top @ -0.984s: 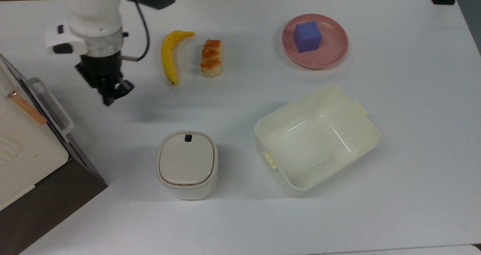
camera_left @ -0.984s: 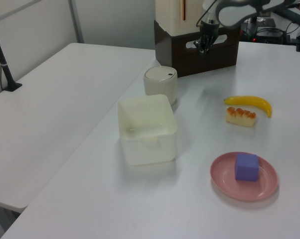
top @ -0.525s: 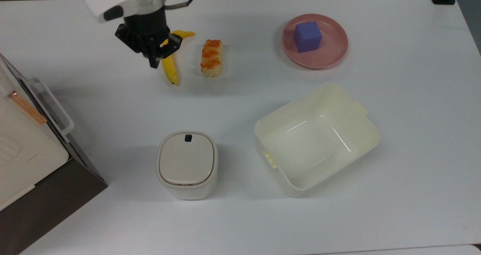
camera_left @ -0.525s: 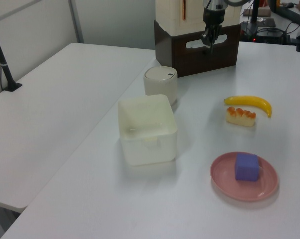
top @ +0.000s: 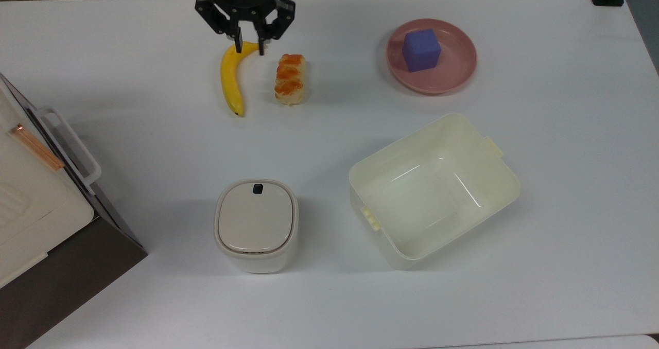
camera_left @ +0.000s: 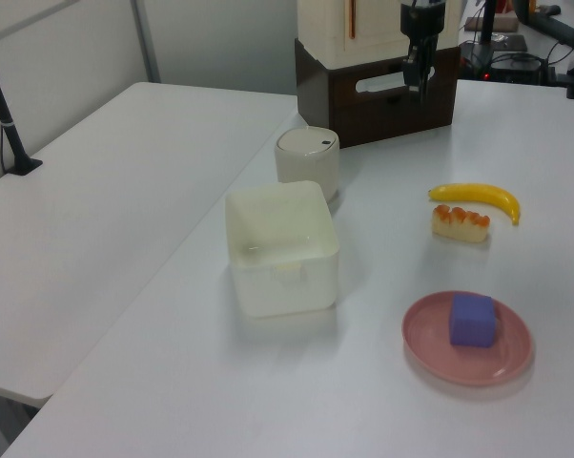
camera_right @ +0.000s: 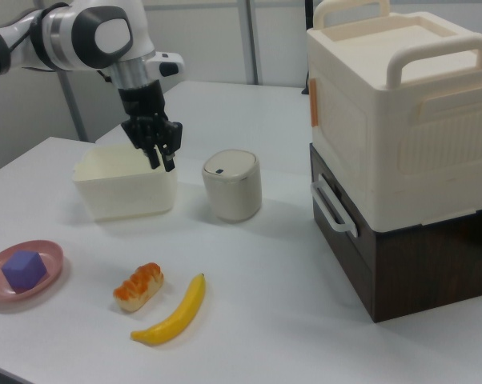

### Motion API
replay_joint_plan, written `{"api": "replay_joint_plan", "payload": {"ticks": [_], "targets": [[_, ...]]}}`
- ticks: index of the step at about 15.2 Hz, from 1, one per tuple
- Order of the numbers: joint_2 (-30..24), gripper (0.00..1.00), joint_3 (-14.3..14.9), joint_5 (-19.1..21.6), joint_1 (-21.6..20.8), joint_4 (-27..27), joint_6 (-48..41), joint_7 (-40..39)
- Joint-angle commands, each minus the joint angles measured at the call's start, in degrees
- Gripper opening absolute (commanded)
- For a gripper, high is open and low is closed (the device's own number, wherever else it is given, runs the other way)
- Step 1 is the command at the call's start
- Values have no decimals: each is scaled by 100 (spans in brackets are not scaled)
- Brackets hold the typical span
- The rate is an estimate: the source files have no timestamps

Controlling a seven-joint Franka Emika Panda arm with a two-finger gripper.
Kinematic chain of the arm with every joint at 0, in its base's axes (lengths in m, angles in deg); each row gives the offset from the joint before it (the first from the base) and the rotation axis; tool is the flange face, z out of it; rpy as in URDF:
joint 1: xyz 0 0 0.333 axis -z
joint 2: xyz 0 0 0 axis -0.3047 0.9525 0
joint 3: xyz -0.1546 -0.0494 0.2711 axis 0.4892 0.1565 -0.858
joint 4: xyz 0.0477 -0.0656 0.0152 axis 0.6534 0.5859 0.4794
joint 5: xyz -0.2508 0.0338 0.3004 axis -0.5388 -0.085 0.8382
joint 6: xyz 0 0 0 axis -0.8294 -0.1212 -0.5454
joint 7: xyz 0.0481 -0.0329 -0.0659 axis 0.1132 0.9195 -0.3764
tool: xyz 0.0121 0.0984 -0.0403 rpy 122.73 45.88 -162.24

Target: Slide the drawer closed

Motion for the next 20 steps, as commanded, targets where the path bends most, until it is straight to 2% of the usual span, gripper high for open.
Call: {"api": "replay_joint_plan", "payload": {"ticks": [1, 2, 3, 5, 9, 17, 18, 19, 20], "targets": [[-219, 87, 336, 111, -347, 176, -132, -123], [-228, 100, 511, 111, -488, 158, -132, -114], [-297, 100, 792, 111, -741, 158, -132, -157], [-359, 100, 1048, 102, -954, 158, -124, -158], [-544, 100, 1111, 119, -920, 158, -132, -79], [-509, 100, 1154, 278, -990, 158, -53, 431], [-518, 100, 1277, 278, -1077, 149, -53, 422], [-535, 100, 1548, 278, -1374, 149, -114, 379], [-535, 100, 1698, 278, -1542, 149, -115, 370]]}}
